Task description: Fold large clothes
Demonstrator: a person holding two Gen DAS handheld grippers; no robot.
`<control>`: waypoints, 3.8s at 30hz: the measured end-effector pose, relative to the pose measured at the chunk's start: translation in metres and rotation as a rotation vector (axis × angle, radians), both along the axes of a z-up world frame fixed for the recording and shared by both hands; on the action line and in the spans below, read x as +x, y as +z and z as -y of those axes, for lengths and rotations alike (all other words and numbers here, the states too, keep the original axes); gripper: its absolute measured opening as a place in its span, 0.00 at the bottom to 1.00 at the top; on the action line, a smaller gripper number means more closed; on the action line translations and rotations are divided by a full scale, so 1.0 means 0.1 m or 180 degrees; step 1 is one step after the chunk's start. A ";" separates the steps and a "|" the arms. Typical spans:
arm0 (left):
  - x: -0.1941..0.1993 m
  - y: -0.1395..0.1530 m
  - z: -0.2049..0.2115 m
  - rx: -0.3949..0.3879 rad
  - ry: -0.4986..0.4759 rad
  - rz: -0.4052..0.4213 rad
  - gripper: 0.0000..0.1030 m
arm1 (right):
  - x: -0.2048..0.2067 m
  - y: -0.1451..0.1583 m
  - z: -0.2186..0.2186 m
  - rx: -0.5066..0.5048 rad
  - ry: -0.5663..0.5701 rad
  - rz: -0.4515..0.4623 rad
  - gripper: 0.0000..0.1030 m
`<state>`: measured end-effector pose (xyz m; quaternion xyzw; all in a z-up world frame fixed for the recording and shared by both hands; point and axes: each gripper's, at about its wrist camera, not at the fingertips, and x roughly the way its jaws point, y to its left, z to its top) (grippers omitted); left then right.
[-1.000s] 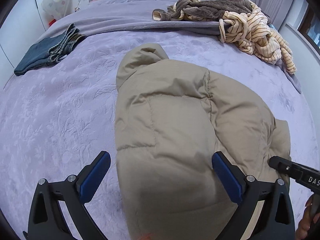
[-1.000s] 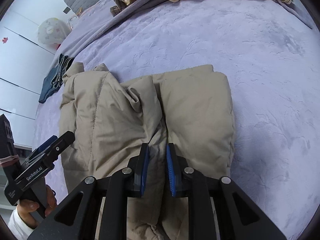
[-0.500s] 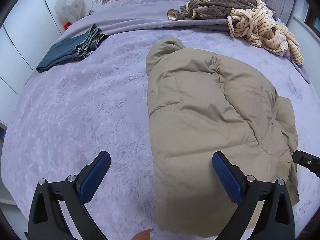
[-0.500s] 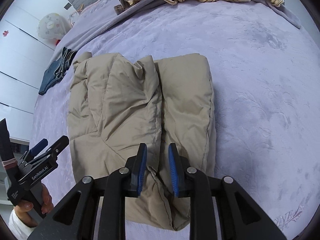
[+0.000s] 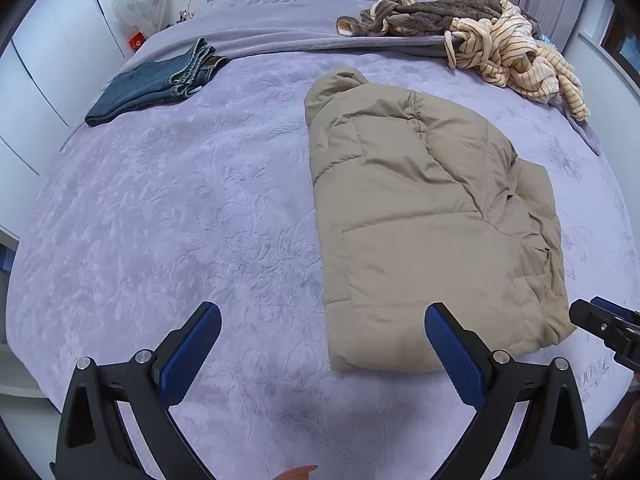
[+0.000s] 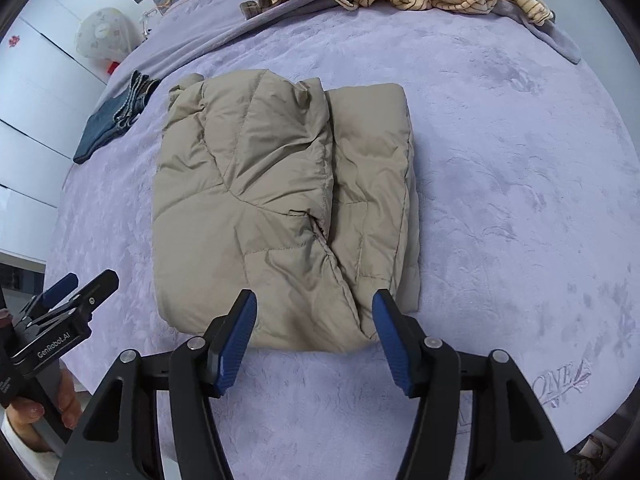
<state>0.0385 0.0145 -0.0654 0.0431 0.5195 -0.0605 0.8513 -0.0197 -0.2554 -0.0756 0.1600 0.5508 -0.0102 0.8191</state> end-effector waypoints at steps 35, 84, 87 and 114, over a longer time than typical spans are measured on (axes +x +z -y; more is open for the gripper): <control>-0.53 1.31 -0.14 -0.0167 0.0168 0.0675 0.99 | -0.31 1.30 -0.23 -0.0692 -0.0134 0.0929 1.00; -0.53 1.29 -0.16 -0.0127 0.0196 0.0644 0.99 | -0.31 1.32 -0.25 -0.0694 -0.0141 0.0924 1.00; -0.52 1.29 -0.16 -0.0124 0.0192 0.0645 0.99 | -0.31 1.32 -0.25 -0.0694 -0.0144 0.0923 1.00; -0.49 1.26 -0.19 -0.0123 0.0181 0.0633 0.99 | -0.30 1.32 -0.25 -0.0693 -0.0132 0.0918 1.00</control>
